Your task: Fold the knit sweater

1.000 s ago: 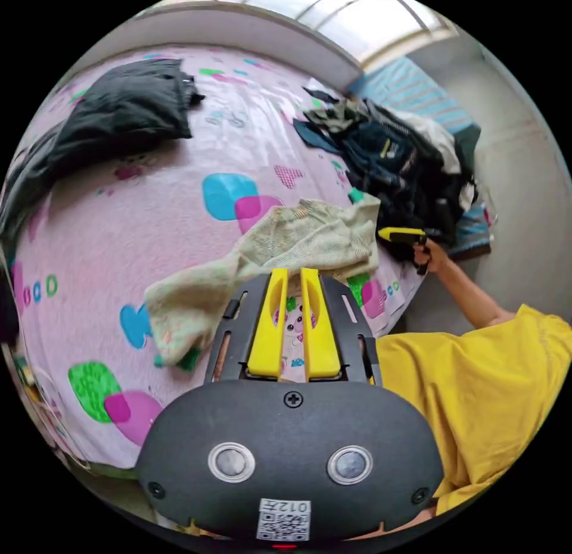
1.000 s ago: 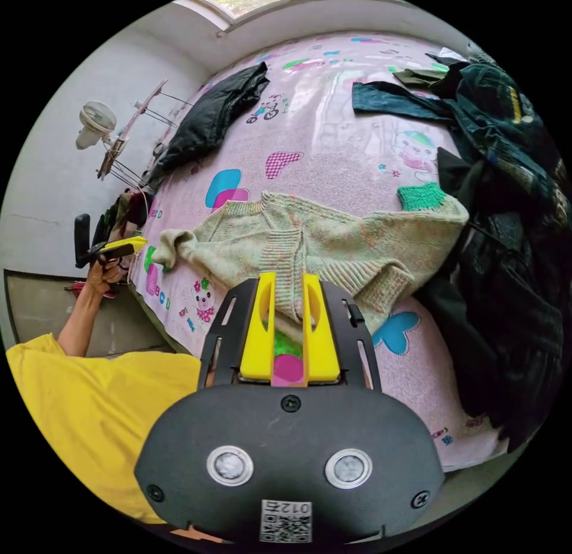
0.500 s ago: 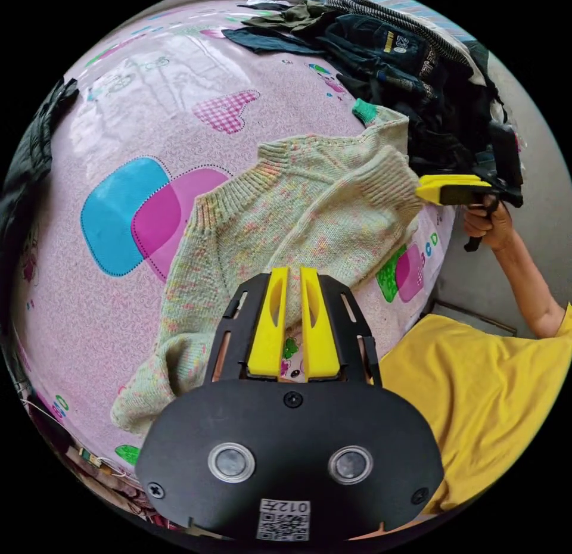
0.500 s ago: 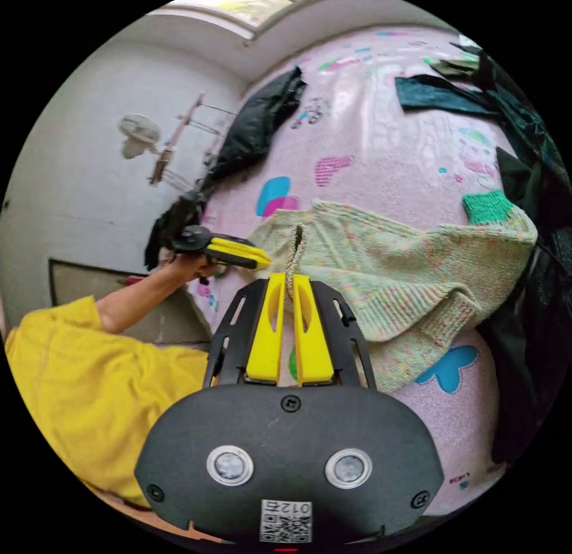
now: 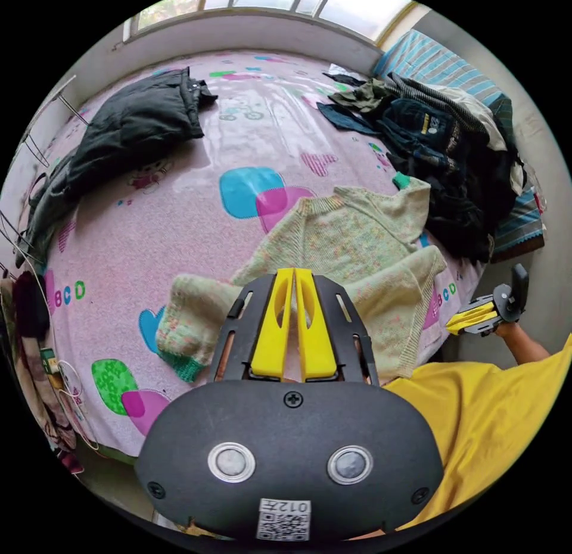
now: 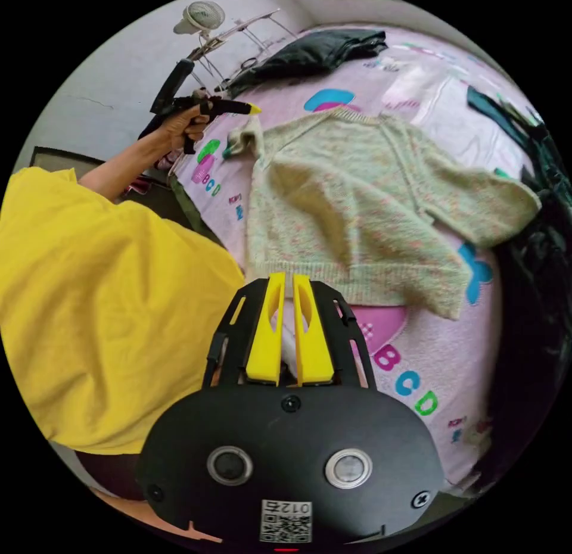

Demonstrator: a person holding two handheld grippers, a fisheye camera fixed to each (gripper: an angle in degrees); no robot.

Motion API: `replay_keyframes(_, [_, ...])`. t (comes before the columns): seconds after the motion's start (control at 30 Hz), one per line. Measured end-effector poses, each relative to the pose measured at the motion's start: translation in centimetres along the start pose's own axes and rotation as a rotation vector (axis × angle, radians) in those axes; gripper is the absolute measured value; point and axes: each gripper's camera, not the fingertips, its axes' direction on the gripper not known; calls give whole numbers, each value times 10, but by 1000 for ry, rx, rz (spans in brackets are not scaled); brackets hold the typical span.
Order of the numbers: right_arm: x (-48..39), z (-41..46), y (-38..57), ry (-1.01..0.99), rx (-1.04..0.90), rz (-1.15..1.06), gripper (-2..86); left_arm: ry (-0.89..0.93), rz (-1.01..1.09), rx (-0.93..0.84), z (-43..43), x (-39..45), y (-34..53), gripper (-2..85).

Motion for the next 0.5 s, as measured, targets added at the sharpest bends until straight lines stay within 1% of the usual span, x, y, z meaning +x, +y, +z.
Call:
replay_keyframes(0.07, [18, -7, -18, 79, 4, -18, 47, -2, 37, -45, 7, -3, -23, 17])
replay_keyframes(0.13, [40, -12, -43, 114, 17, -26, 64, -49, 91, -138, 29, -3, -51, 26])
replay_keyframes(0.27, [86, -5, -109, 191, 38, -28, 81, -97, 146, -260, 65, 1, -74, 35])
replay_keyframes(0.33, [104, 8, -137, 213, 19, -30, 86, -109, 176, -342, 88, 6, -76, 38])
replay_keyframes(0.5, [141, 57, -199, 206, -73, -82, 94, -134, 196, -359, 100, 13, -71, 39])
